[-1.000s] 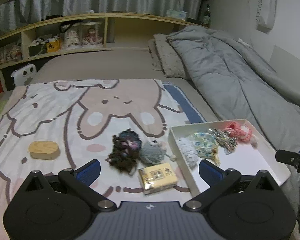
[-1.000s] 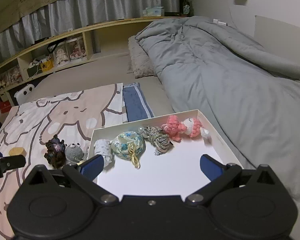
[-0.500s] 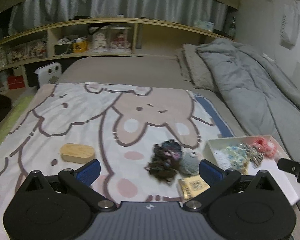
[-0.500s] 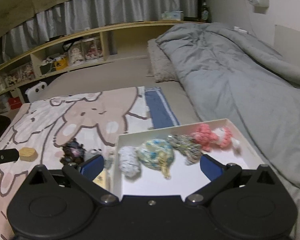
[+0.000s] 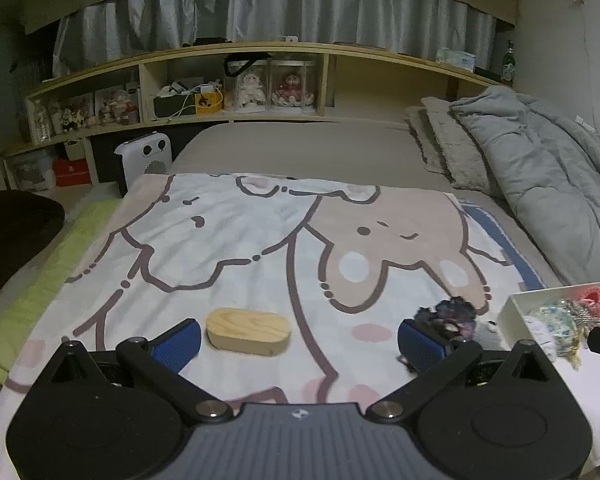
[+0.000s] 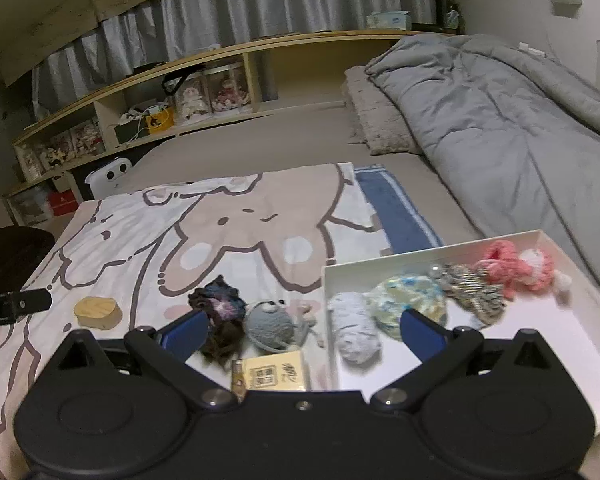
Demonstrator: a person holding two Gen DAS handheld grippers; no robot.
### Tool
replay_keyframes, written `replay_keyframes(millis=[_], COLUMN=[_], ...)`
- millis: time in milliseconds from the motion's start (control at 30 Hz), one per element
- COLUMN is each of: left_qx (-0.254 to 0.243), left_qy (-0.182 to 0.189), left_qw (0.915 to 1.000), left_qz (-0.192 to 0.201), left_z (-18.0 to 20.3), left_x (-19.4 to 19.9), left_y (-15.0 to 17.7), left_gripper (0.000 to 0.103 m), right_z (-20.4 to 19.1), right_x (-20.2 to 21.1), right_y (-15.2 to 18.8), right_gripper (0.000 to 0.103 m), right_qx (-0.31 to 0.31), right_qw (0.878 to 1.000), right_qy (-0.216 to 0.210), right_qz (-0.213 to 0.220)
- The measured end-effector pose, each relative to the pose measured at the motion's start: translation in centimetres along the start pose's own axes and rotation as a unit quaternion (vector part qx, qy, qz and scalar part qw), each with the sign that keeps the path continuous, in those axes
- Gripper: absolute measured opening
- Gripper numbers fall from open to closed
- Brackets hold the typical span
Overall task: Organize objects
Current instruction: 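Move both tools back from the box toward the remaining objects on the blanket, then grasp the wooden oval block with the left tool while the right tool grasps the yellow tissue pack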
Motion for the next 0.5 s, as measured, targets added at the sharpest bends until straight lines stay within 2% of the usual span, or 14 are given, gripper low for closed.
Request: replay_keyframes(millis=[133,267,500], left_qx=[-0.001,-0.023,-0.043], left_qy=[0.034,0.06,0.074], left_qw=[0.9994,0.9979,0.9962], left_qz=[0.002,0.002,-0.011], left_z=[-1.6,-2.6,-4.4], left_x=[-1.8,-3.6,-7.2], left_y=[0.1,0.6,2.2], left_gripper=[0.103,0.103,0.103], right_z=[-0.8,-1.6,-3.2], right_x=[-1.1,-1.9,-2.9], right_y=[0.8,2.0,4.4], right_gripper=[0.103,0.103,0.103], right_qx=[-0.008,-0.009,0.017], right_qw=[1.0,1.0,0.999], right_qy=[0.002,0.009,0.012], right_qz=[0.01,0.021,0.042])
Point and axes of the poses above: each gripper's, at about its wrist camera, not at the fingertips, and x roughly against the way its jaws point, z to its right, y to its underside, the point moved 4 cm from there along -x, roughly the way its jaws point, and after that the axes turned 3 degrees about y, right-handed, at the moved point
